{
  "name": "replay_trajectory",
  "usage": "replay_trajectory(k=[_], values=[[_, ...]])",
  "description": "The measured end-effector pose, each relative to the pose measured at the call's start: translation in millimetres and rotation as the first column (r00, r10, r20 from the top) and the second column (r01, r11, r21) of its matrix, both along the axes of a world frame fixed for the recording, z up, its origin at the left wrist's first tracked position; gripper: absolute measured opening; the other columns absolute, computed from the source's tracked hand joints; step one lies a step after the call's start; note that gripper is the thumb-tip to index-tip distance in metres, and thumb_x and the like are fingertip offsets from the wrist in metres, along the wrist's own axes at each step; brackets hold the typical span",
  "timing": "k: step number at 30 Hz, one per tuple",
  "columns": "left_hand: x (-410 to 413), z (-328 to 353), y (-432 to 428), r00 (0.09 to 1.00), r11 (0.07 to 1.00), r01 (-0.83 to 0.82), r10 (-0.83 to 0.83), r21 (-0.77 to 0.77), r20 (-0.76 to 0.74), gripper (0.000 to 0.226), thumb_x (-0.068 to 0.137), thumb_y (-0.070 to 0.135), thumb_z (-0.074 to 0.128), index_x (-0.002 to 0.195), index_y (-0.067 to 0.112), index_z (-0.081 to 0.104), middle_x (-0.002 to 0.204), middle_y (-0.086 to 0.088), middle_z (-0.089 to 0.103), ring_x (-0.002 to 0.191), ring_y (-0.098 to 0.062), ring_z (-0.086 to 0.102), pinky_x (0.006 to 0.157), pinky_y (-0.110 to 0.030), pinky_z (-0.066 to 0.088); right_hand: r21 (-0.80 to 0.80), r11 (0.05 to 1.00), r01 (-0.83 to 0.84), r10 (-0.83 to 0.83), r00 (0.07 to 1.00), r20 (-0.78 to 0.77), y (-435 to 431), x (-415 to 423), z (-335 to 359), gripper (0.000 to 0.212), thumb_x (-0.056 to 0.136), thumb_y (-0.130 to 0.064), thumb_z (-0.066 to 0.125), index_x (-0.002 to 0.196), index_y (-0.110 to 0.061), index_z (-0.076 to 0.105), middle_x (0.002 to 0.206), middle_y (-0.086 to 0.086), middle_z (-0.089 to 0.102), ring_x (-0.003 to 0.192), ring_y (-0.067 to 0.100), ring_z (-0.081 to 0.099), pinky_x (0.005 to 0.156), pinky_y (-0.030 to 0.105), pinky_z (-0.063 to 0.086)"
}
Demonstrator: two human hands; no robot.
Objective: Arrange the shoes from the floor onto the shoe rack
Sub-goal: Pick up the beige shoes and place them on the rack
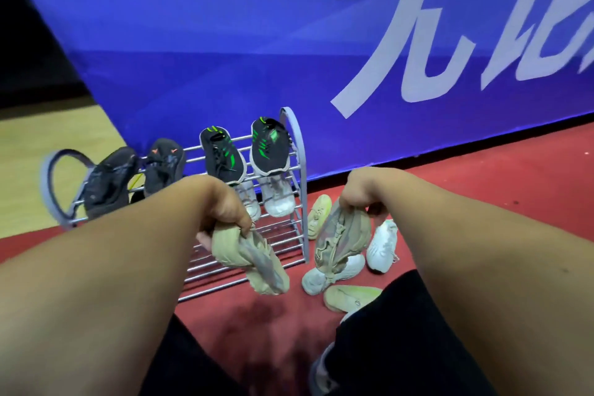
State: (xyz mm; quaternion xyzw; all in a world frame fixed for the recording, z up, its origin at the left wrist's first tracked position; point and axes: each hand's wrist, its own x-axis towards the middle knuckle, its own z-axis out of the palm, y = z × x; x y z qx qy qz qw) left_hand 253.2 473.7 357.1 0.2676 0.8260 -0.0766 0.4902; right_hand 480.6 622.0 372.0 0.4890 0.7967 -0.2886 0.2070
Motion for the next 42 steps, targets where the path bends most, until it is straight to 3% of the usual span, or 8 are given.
replay_trajectory(k=[6,9,14,20,23,27,35,42], values=[[-64.6,-50.4,-63.3,0.985,0.985,-0.162,0.166,-0.064,0.052,0.011,0.095,0.021,0.063,0.091,0.012,0.07,0.081,-0.003,0.07,0.075,-0.018,0.064,0.065,-0.027,0.048,-0.176,0.98,-0.091,0.123,0.976,0.181,-8.6,-68.2,-59.7,0.034,0.107,-0.011,0.043,0.079,-0.001,0.061,0.066,0.014,0.058,0.053,0.023,0.054,0.054,0.032,0.048],[-87.0,-89.7,-95.6,0.95,0.958,-0.27,0.281,-0.096,0.135,0.012,0.098,0.017,0.061,0.095,0.01,0.07,0.08,-0.004,0.071,0.077,-0.018,0.065,0.07,-0.029,0.051,-0.214,0.975,0.06,-0.023,0.985,0.171,-6.9,-86.3,-112.4,0.026,0.105,-0.006,0.042,0.087,0.001,0.058,0.058,0.013,0.063,0.042,0.02,0.058,0.041,0.022,0.048],[-103.0,-155.0,-125.7,0.865,0.894,-0.446,0.443,-0.043,0.235,0.015,0.099,0.019,0.06,0.093,0.008,0.069,0.068,-0.004,0.07,0.056,-0.015,0.064,0.049,-0.018,0.041,-0.327,0.888,0.324,-0.36,0.931,-0.055,-4.3,-96.6,-188.7,0.014,0.1,0.002,0.048,0.093,-0.004,0.059,0.084,0.016,0.064,0.067,0.028,0.061,0.051,0.031,0.054],[-106.7,-218.4,-122.3,0.501,0.545,-0.838,0.742,0.035,0.446,0.016,0.096,0.012,0.065,0.107,0.001,0.069,0.083,-0.012,0.076,0.068,-0.022,0.072,0.064,-0.036,0.062,-0.624,0.502,0.599,-0.834,0.526,-0.166,-20.4,-100.4,-242.9,0.004,0.1,-0.009,0.061,0.101,-0.006,0.061,0.092,0.014,0.067,0.062,0.024,0.061,0.036,0.019,0.048],[-107.7,-230.5,-105.4,0.394,0.438,-0.899,0.791,0.017,0.468,0.012,0.094,0.024,0.069,0.096,0.013,0.067,0.07,-0.001,0.073,0.07,-0.017,0.064,0.07,-0.037,0.058,-0.77,0.281,0.572,-0.941,0.323,-0.103,-20.6,-108.1,-265.6,0.019,0.099,-0.011,0.065,0.117,-0.006,0.064,0.103,0.01,0.071,0.076,0.024,0.068,0.045,0.022,0.056],[-106.1,-249.5,-78.2,0.254,0.307,-0.952,0.783,0.003,0.568,0.017,0.094,0.031,0.07,0.101,0.017,0.065,0.092,0.001,0.071,0.074,-0.017,0.065,0.067,-0.036,0.055,-0.881,0.108,0.46,-0.985,0.17,-0.033,-18.3,-126.5,-289.1,0.026,0.101,-0.006,0.061,0.127,-0.007,0.065,0.116,0.009,0.074,0.106,0.025,0.071,0.07,0.028,0.064],[-100.3,-305.9,-50.6,0.119,0.092,-0.993,0.733,0.076,0.67,0.021,0.095,0.018,0.069,0.113,0.014,0.06,0.107,-0.005,0.069,0.085,-0.019,0.067,0.073,-0.032,0.063,-0.929,0.049,0.367,-0.999,0.014,-0.047,16.8,-169.7,-330.5,0.033,0.101,-0.009,0.062,0.133,-0.017,0.061,0.121,0.01,0.074,0.091,0.019,0.074,0.071,0.029,0.063],[-102.1,-332.2,-23.4,0.112,0.064,-0.993,0.698,0.095,0.707,0.017,0.095,0.015,0.069,0.111,0.013,0.063,0.097,-0.004,0.076,0.095,-0.023,0.069,0.091,-0.037,0.059,-0.843,0.048,0.536,-0.999,0.038,-0.033,18.7,-179.9,-372.1,0.032,0.095,-0.003,0.068,0.126,-0.003,0.062,0.116,0.015,0.073,0.091,0.022,0.073,0.061,0.029,0.062]])
